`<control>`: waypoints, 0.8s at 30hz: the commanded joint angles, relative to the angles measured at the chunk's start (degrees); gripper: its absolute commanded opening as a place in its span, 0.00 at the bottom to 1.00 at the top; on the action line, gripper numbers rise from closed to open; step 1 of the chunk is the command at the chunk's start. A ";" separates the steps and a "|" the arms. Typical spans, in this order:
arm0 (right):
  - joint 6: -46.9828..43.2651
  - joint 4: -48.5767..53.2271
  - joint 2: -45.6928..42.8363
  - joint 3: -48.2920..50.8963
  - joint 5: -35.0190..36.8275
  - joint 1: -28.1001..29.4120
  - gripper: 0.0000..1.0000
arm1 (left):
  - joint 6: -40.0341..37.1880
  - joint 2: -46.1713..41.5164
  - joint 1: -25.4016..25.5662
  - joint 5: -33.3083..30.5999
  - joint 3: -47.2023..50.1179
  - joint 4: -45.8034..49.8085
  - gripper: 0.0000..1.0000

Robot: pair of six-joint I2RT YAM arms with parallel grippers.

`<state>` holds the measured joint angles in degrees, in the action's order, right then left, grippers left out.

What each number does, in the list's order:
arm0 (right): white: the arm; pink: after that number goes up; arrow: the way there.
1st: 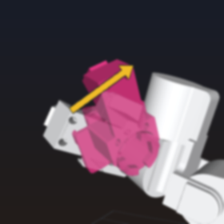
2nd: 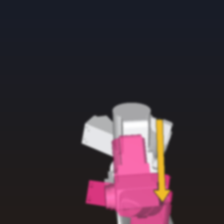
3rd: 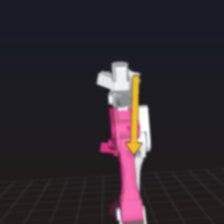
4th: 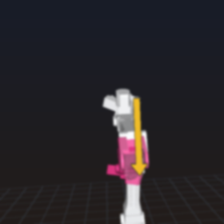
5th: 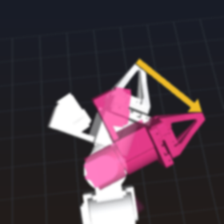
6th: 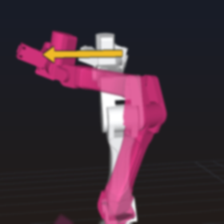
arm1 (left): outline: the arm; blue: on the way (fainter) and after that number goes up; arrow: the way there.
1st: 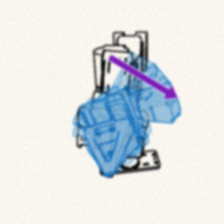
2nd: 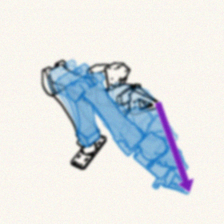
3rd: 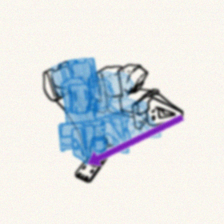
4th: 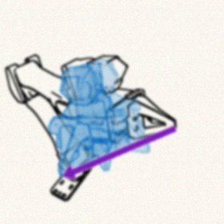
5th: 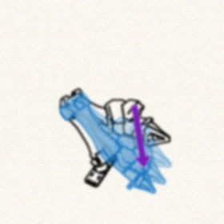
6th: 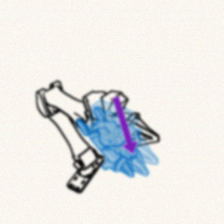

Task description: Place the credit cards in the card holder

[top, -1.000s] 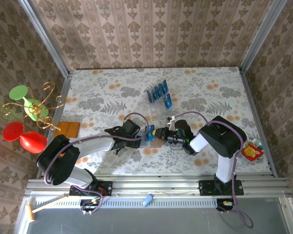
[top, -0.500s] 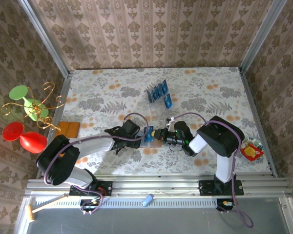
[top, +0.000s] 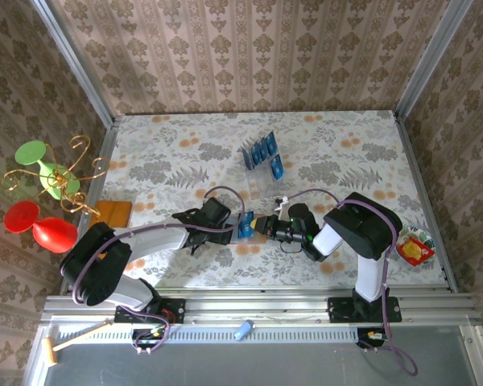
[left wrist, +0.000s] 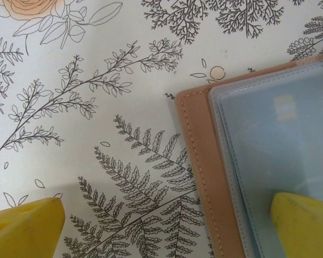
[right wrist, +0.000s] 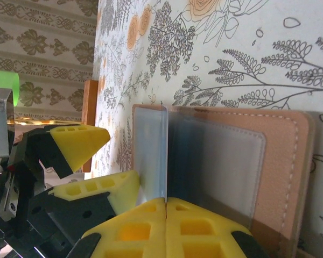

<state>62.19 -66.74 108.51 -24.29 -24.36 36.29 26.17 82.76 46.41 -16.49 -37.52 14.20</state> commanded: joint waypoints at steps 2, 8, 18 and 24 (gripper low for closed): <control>0.40 -1.52 1.71 0.98 1.32 0.79 0.00 | 0.54 0.47 -0.36 -0.21 1.39 3.29 1.00; 0.80 -2.20 2.37 1.78 2.01 1.32 0.00 | 0.54 0.56 -0.32 -0.36 1.33 3.29 1.00; 1.73 -2.71 3.06 2.63 3.35 1.93 0.00 | 0.54 0.73 -0.10 -0.38 1.22 3.35 1.00; 2.24 -3.17 3.23 3.38 3.88 2.07 0.00 | 0.66 0.82 -0.03 -0.49 1.25 3.33 1.00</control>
<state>64.14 -70.89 110.32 -22.44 -22.59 37.76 26.17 82.76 46.44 -16.49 -37.52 14.17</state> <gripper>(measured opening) 0.068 0.999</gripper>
